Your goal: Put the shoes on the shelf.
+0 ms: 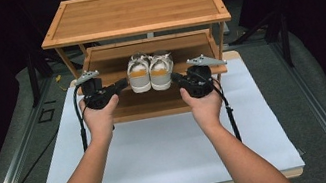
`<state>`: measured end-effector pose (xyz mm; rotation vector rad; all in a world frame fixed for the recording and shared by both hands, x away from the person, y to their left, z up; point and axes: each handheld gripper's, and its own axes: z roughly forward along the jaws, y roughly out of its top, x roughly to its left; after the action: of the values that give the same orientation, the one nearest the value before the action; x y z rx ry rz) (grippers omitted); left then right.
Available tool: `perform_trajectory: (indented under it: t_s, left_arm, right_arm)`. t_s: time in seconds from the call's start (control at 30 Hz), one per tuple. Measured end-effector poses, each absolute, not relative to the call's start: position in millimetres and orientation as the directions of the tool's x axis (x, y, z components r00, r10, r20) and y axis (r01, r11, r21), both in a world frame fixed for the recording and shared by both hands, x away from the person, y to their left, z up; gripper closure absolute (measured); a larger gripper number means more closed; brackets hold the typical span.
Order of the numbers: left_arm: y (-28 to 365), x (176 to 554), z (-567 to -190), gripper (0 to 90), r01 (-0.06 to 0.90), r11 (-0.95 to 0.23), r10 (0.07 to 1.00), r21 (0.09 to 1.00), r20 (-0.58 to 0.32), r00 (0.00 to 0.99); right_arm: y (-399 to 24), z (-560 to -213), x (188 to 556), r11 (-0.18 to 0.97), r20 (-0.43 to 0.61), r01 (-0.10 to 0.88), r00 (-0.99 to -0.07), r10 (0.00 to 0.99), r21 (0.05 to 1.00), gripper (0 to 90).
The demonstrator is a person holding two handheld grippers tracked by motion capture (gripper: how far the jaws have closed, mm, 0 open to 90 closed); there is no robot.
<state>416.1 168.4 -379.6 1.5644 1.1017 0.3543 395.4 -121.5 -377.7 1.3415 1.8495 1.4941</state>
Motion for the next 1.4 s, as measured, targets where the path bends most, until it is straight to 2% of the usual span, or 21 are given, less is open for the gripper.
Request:
perform_trajectory:
  t_s: [0.27, 0.73, 0.93, 1.4]
  left_arm:
    - [161.4, 418.2, -376.4, 89.8, 0.452, 0.037, 0.798, 0.891, -0.298, 0.523]
    - [161.8, 429.0, -373.7, 89.9, 0.476, 0.030, 0.792, 0.879, -0.311, 0.525]
    - [161.9, 437.9, -375.9, 89.9, 0.497, 0.064, 0.781, 0.865, -0.354, 0.515]
    - [156.3, 457.0, -373.7, 89.9, 0.491, 0.035, 0.812, 0.870, -0.311, 0.493]
  right_arm:
    - [-121.0, -378.1, 398.9, -0.063, 0.271, 0.428, -0.446, 0.853, 0.902, 90.0]
    - [-120.1, -376.7, 405.0, -0.070, 0.282, 0.439, -0.438, 0.854, 0.896, 90.0]
    - [-120.6, -374.6, 413.6, -0.067, 0.285, 0.453, -0.433, 0.855, 0.889, 90.0]
    - [-114.4, -372.8, 433.9, -0.065, 0.263, 0.454, -0.388, 0.884, 0.888, 90.0]
